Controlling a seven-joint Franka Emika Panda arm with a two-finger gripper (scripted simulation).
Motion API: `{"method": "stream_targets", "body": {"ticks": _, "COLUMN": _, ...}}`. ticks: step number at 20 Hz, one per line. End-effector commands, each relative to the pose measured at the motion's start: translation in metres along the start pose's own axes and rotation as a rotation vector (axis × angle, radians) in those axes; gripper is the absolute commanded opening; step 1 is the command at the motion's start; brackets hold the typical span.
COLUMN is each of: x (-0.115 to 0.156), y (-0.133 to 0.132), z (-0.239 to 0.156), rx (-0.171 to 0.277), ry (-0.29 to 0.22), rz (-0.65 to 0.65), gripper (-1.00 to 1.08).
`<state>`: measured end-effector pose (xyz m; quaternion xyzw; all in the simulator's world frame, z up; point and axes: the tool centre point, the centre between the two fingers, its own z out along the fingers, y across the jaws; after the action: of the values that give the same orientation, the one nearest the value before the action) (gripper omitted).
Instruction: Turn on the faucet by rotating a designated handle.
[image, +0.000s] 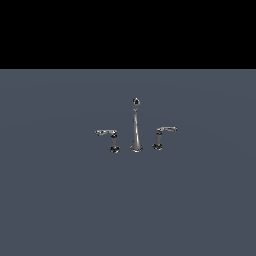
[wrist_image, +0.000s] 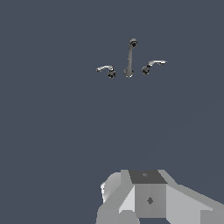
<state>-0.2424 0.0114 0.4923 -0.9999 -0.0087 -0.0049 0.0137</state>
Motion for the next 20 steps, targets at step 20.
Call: {"method": "stream_targets", "body": {"ticks": 20, "x": 0.06, "y": -0.007, "z": 0.068, "rx": -0.003, "ry": 0.002, "rz": 0.243, "gripper": -1.0}}
